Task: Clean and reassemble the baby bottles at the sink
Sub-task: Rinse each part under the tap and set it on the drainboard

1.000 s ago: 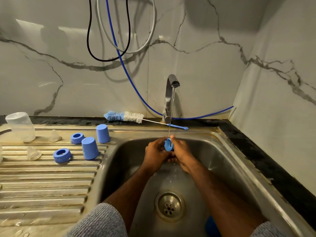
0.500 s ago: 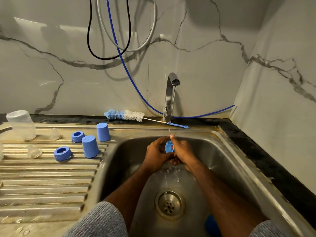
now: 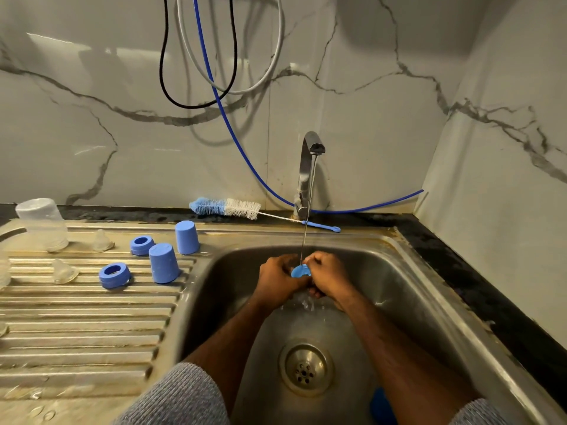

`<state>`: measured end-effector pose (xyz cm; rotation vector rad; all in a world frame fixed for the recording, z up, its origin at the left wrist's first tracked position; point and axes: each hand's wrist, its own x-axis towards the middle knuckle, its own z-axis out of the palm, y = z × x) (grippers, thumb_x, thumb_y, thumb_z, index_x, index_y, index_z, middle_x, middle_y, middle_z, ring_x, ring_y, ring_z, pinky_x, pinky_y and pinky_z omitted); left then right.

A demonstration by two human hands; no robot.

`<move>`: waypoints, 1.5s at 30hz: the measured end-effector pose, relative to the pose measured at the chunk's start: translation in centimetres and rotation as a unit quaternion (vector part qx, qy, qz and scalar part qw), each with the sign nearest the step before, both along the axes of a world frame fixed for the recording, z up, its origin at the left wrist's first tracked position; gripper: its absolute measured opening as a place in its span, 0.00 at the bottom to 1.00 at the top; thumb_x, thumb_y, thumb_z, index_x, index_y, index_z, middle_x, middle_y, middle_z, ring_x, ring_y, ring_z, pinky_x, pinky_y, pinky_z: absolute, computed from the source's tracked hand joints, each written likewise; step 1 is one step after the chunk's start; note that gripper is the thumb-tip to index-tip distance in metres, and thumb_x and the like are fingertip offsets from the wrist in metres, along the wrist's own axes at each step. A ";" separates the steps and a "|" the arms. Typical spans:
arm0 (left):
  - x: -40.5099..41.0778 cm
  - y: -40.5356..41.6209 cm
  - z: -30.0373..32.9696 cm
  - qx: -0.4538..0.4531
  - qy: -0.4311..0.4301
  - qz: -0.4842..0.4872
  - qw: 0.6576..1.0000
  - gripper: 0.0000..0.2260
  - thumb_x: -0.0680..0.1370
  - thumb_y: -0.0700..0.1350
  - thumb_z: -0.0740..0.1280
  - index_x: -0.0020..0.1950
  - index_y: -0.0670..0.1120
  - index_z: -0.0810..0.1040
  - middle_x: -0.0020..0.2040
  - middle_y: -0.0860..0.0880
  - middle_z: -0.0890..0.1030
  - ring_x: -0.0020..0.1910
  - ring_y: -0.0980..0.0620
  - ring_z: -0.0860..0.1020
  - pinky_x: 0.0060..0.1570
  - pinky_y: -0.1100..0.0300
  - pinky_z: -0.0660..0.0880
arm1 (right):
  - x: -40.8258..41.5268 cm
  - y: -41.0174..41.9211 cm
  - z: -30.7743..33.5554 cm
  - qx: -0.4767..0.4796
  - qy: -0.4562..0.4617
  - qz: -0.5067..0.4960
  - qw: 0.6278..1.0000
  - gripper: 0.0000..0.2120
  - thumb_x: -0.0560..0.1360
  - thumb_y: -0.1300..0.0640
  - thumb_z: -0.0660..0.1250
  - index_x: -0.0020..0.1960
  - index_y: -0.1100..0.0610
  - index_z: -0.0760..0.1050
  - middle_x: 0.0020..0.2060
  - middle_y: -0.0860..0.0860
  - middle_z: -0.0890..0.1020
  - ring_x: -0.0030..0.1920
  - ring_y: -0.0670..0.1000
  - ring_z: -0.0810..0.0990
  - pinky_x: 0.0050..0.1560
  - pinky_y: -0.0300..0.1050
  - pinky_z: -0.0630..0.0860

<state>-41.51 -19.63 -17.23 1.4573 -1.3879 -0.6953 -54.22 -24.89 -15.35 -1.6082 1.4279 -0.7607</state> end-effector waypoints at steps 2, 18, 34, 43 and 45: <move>0.3 -0.1 -0.1 -0.008 0.043 0.023 0.999 0.25 0.67 0.44 0.82 0.61 0.48 0.78 0.47 0.50 0.84 0.42 0.56 0.83 0.39 0.69 0.78 | 0.1 0.2 0.1 0.036 -0.039 0.003 0.999 0.12 0.85 0.54 0.57 0.54 0.57 0.77 0.34 0.56 0.81 0.24 0.49 0.78 0.26 0.41 0.74; 1.5 -0.3 -0.7 0.015 0.203 -0.049 0.978 0.16 0.77 0.33 0.71 0.64 0.44 0.79 0.53 0.49 0.86 0.53 0.50 0.85 0.53 0.52 0.82 | 0.1 -0.5 -0.5 0.066 -0.103 -0.047 0.991 0.09 0.83 0.58 0.62 0.49 0.61 0.77 0.32 0.56 0.84 0.29 0.50 0.82 0.31 0.42 0.78; 1.2 -0.5 -0.9 0.106 0.126 0.032 0.986 0.09 0.82 0.40 0.67 0.47 0.38 0.84 0.40 0.41 0.86 0.36 0.50 0.84 0.41 0.54 0.83 | -0.6 -0.4 -0.2 -0.086 0.101 -0.048 0.990 0.09 0.80 0.56 0.66 0.42 0.56 0.78 0.30 0.51 0.82 0.24 0.46 0.81 0.24 0.39 0.75; 1.1 1.9 0.9 0.099 0.055 0.077 0.990 0.07 0.80 0.38 0.69 0.44 0.38 0.83 0.36 0.41 0.84 0.30 0.54 0.82 0.34 0.59 0.82 | -0.9 1.4 1.7 0.171 -0.195 0.032 0.965 0.08 0.84 0.55 0.60 0.57 0.58 0.74 0.46 0.61 0.85 0.35 0.55 0.86 0.34 0.47 0.83; 1.1 2.8 1.4 0.090 0.040 0.091 0.991 0.06 0.79 0.37 0.70 0.43 0.39 0.84 0.36 0.42 0.84 0.32 0.52 0.83 0.38 0.54 0.84 | -0.7 2.1 2.4 0.180 -0.226 0.047 0.956 0.06 0.84 0.57 0.61 0.57 0.58 0.74 0.49 0.61 0.84 0.39 0.56 0.87 0.40 0.50 0.85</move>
